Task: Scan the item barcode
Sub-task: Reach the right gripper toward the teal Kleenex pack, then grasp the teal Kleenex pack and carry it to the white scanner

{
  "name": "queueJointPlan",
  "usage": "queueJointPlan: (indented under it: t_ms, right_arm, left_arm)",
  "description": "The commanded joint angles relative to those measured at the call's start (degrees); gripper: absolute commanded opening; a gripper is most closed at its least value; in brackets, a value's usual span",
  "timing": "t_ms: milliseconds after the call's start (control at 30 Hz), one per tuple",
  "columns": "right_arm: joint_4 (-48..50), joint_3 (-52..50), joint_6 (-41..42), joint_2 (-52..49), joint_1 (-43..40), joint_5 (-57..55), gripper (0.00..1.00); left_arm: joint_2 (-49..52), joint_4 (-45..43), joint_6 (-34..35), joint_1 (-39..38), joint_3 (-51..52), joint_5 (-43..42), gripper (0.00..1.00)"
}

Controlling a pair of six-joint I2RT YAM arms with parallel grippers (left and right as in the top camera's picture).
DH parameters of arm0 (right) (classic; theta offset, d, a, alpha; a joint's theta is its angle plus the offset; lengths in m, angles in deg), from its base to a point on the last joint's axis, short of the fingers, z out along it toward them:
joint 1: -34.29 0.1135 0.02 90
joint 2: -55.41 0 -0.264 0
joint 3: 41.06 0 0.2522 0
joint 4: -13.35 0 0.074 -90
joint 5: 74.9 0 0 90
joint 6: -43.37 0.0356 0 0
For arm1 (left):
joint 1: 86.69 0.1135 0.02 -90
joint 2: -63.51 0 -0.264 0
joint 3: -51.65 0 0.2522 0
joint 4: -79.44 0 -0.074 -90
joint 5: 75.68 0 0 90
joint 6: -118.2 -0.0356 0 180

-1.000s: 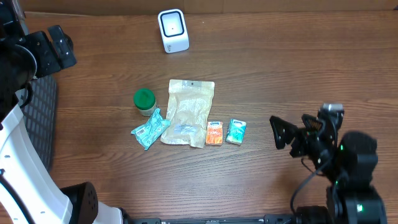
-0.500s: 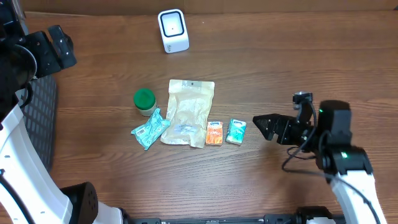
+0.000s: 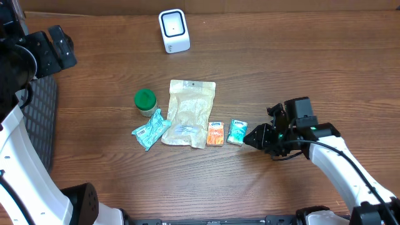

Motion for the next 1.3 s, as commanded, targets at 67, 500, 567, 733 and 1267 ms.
queueJointPlan:
  t_ms: [67,500,567,733,1267]
  right_arm:
    - [4.2,-0.2,7.7,-2.0,2.2,-6.0,0.38]
    - [9.6,-0.2,9.0,-5.5,4.9,-6.2,0.38]
    - [10.6,-0.1,9.0,-7.6,4.9,-4.7,0.38]
    - [10.7,1.4,9.0,-11.9,4.9,-2.9,0.38]
    - [5.3,7.9,5.2,-17.9,4.6,-1.9,0.04]
  left_arm:
    - [0.2,0.1,-1.3,0.3,-0.5,0.9,0.99]
    - [0.2,0.1,-1.3,0.3,-0.5,0.9,0.99]
    - [0.2,0.1,-1.3,0.3,-0.5,0.9,0.99]
    - [0.2,0.1,-1.3,0.3,-0.5,0.9,0.99]
    - [0.2,0.1,-1.3,0.3,-0.5,0.9,1.00]
